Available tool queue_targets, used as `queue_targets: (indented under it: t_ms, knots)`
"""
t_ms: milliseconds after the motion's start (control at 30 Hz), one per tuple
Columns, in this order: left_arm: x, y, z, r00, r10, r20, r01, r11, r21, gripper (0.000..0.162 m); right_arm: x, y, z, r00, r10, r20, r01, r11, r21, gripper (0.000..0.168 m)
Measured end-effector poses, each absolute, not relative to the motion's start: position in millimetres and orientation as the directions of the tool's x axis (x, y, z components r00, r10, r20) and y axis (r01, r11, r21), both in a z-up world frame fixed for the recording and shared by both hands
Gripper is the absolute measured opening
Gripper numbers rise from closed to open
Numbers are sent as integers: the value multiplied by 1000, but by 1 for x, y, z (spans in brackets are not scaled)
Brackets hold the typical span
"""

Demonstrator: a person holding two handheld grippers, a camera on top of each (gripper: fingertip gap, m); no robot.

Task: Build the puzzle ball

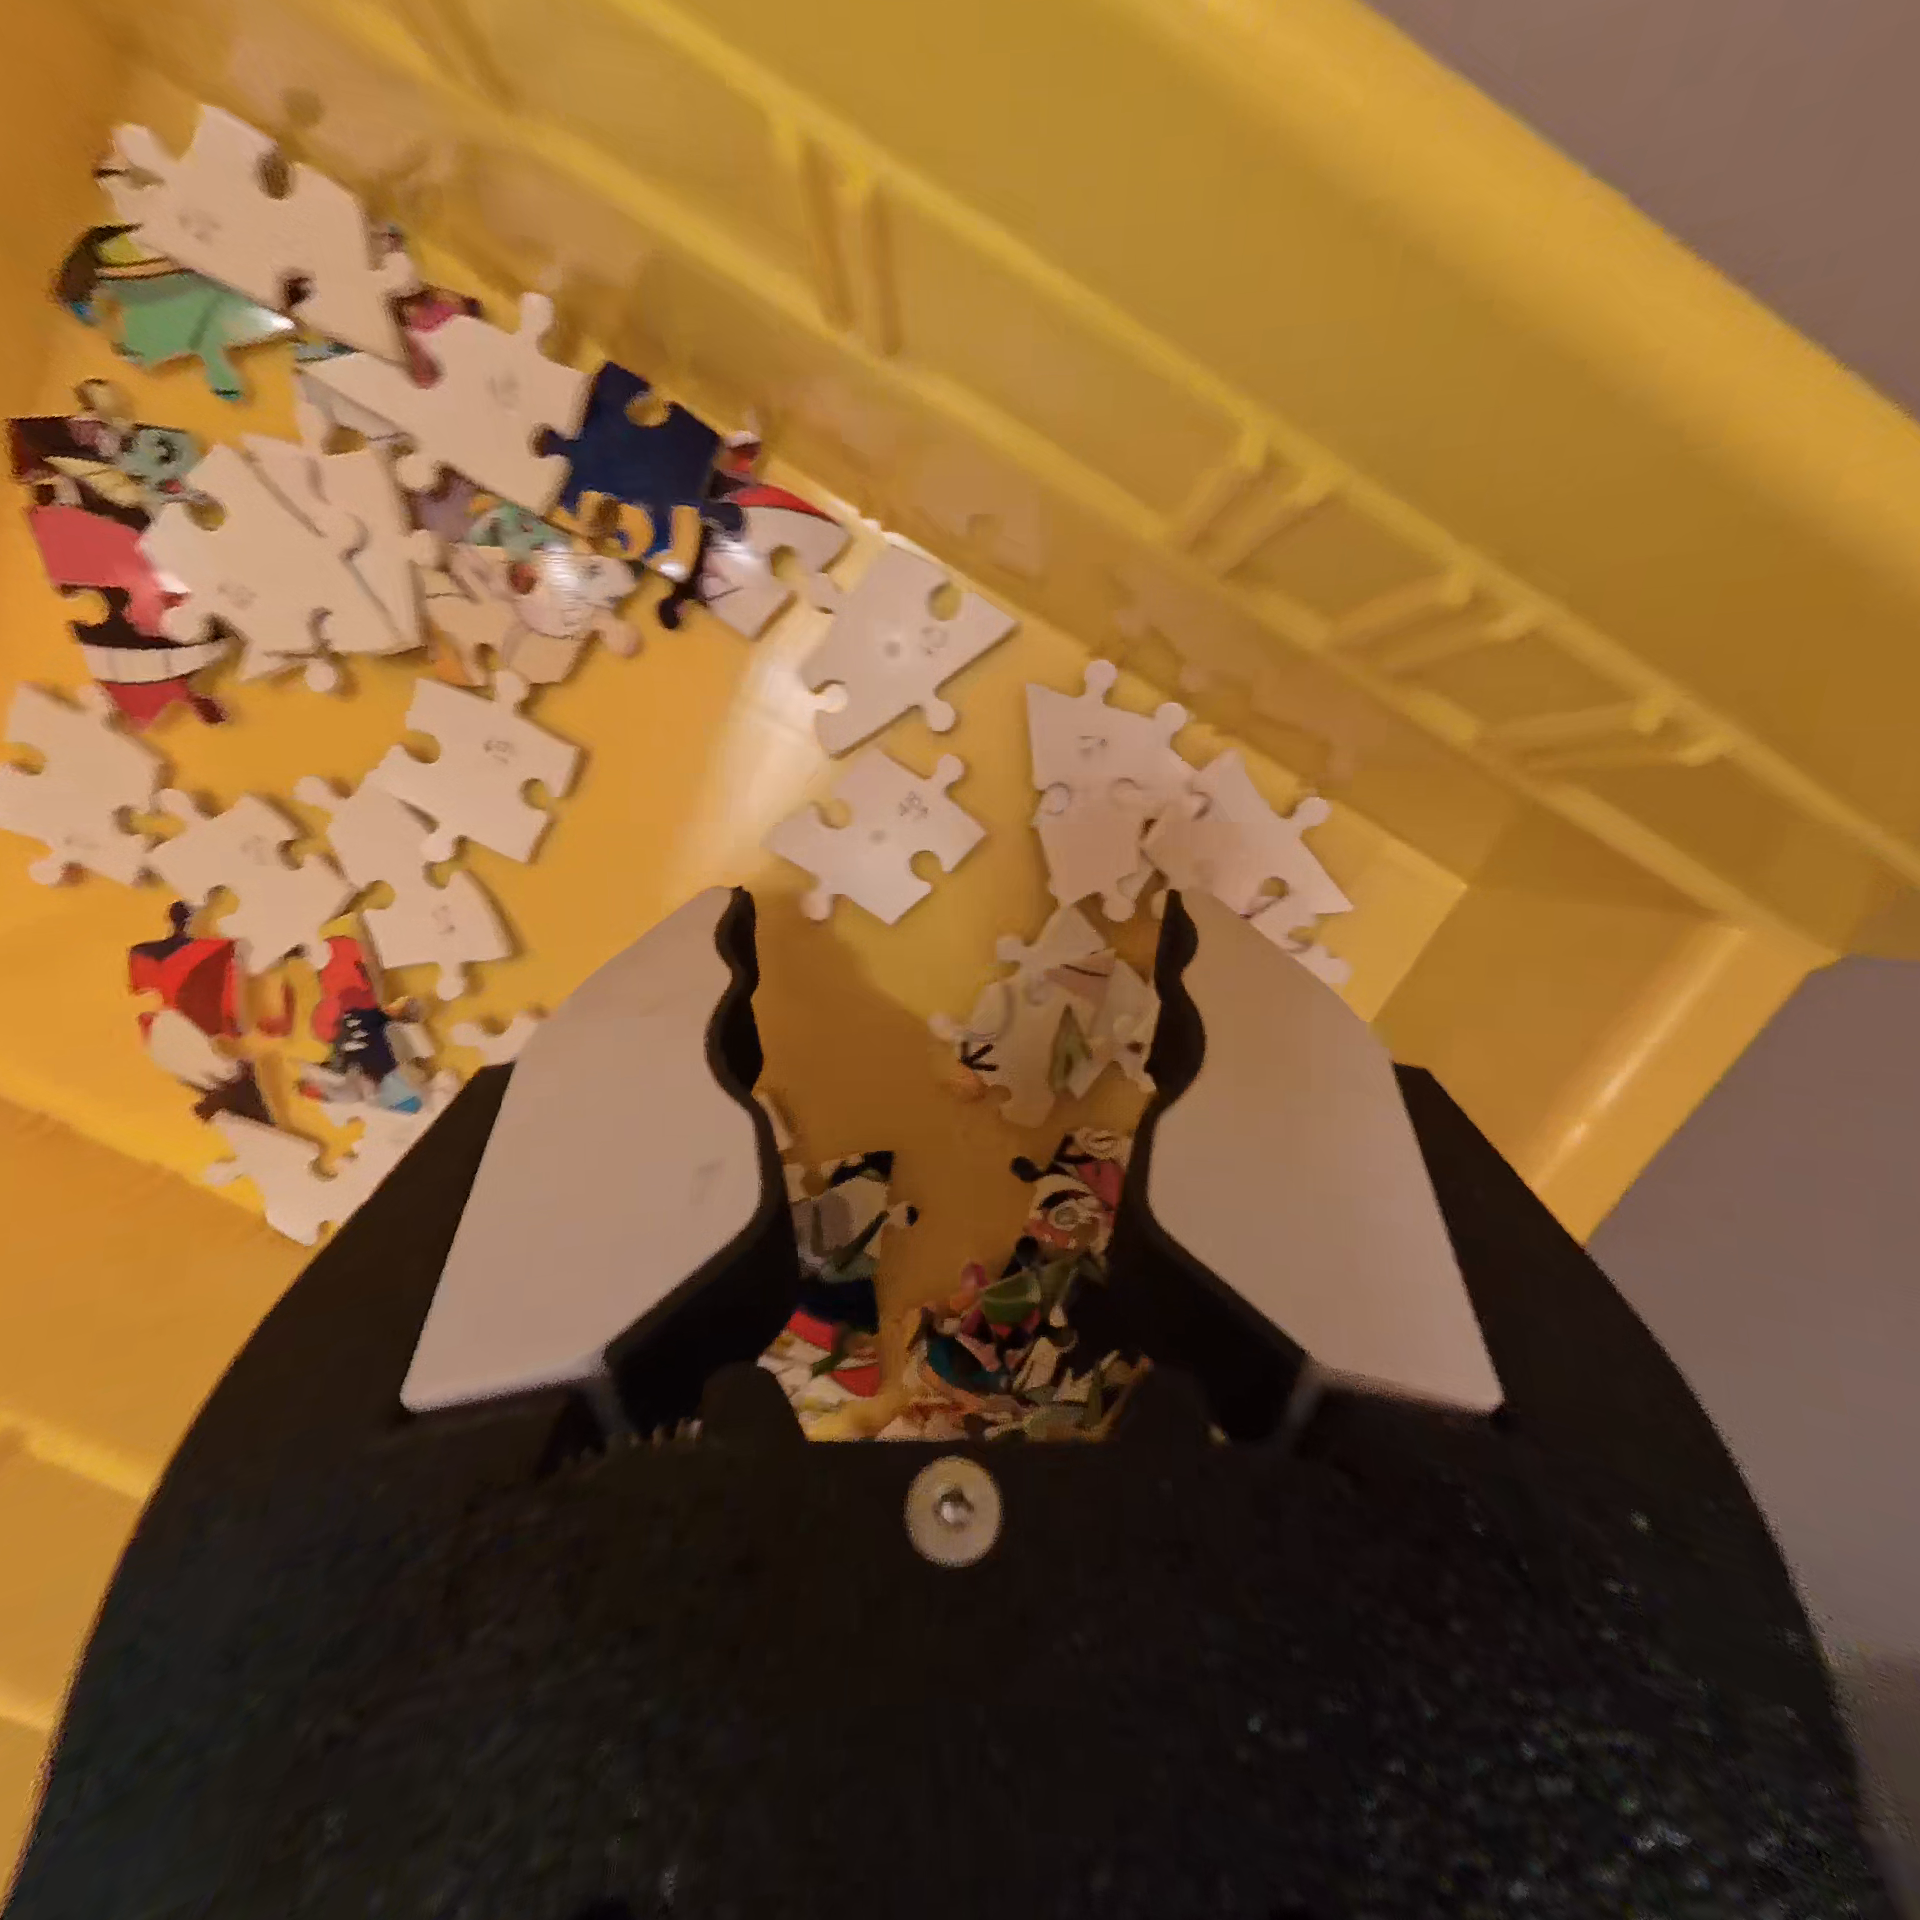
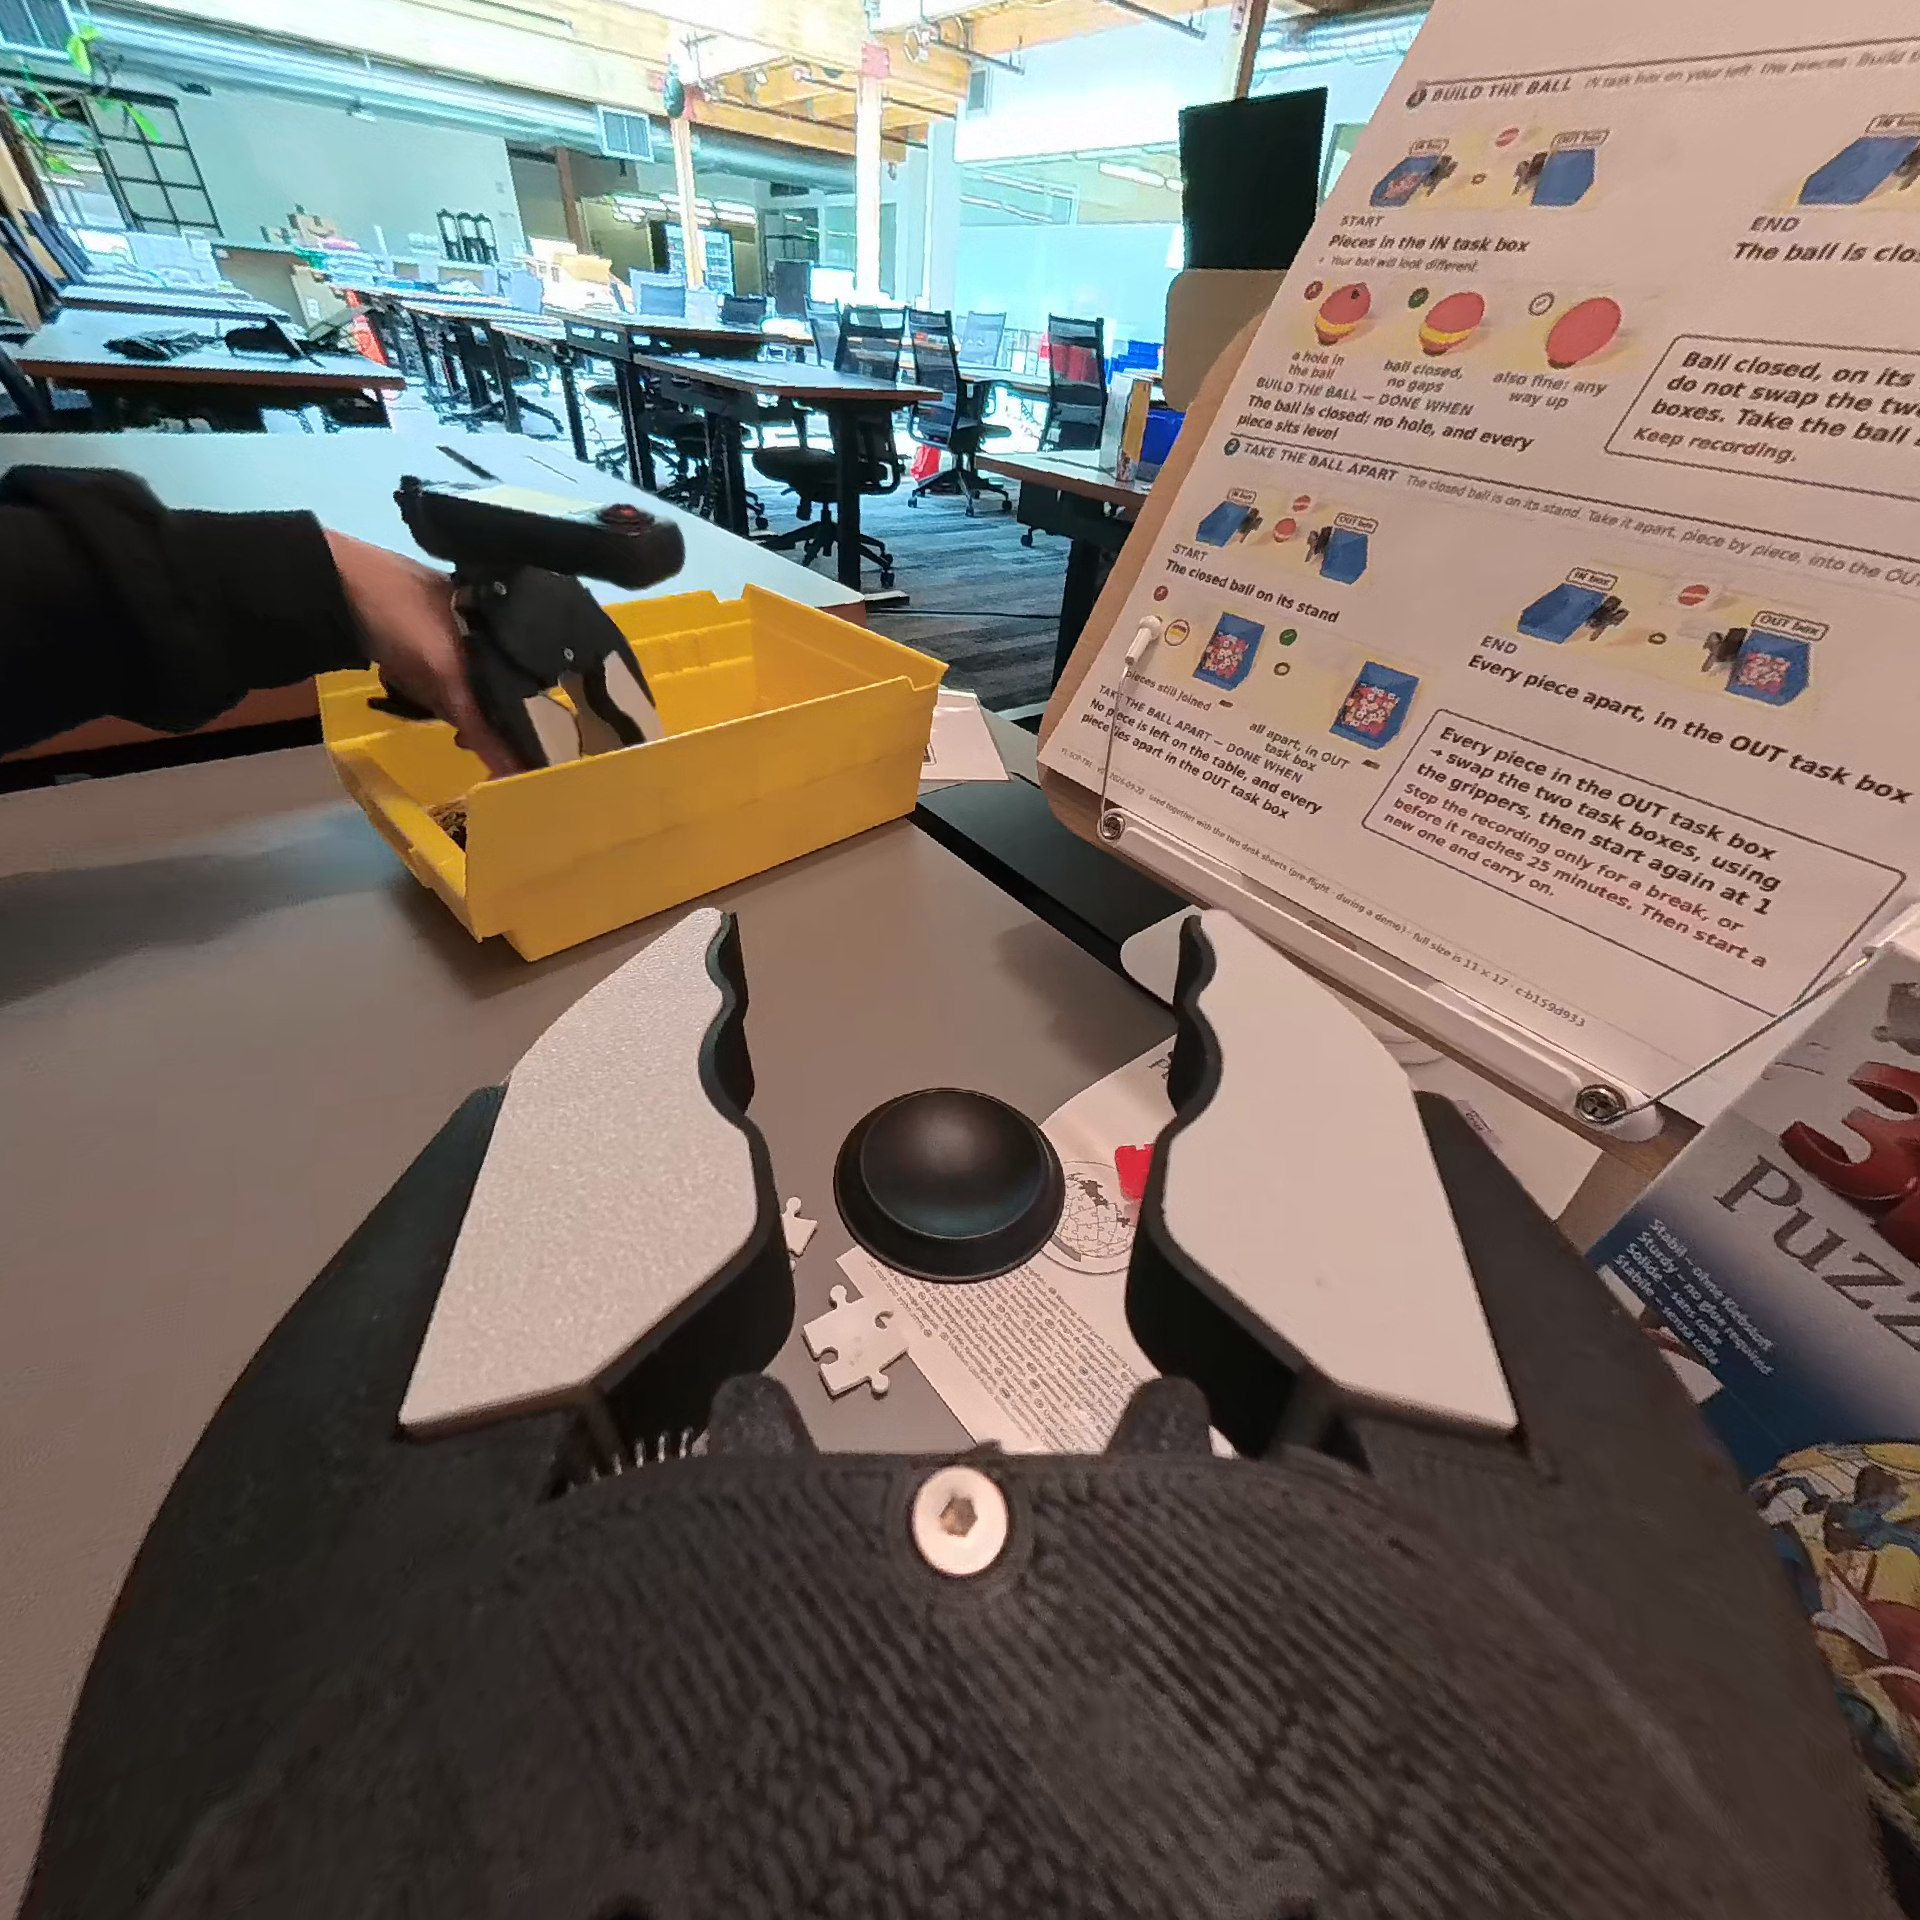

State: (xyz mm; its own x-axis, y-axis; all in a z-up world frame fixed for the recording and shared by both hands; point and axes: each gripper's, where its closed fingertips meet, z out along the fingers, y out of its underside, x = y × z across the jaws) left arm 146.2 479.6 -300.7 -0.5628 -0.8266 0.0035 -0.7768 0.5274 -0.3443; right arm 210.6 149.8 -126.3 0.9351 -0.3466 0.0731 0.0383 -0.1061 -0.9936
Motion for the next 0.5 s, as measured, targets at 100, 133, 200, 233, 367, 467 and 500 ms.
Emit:
queue_targets:
  t_ms: [100,133,200,233,367,467,500]
  knots:
    - [155,490,-300,-522,-853,-1,-801,490,-344,58,212,145,-124,932,-354,81,46,-106,-993,79]
    - [155,488,-302,-528,-849,18,-801,492,-341,55,213,143,-123,930,-357,82,47,-105,-993,79]
    - [153,485,-307,-552,-833,38,-797,513,-318,52,214,139,-120,928,-363,81,48,-100,-994,79]
    - [152,484,-310,-565,-824,29,-791,532,-303,51,215,137,-120,927,-365,82,49,-98,-994,79]
    - [154,482,-312,-590,-807,-22,-769,570,-288,27,219,127,-115,917,-390,82,51,-89,-995,78]
    - [152,483,-312,-574,-818,-38,-781,560,-276,23,220,122,-110,915,-398,72,48,-69,-996,77]
    - [151,484,-312,-575,-816,-54,-777,566,-277,23,220,121,-109,913,-401,74,51,-67,-996,77]
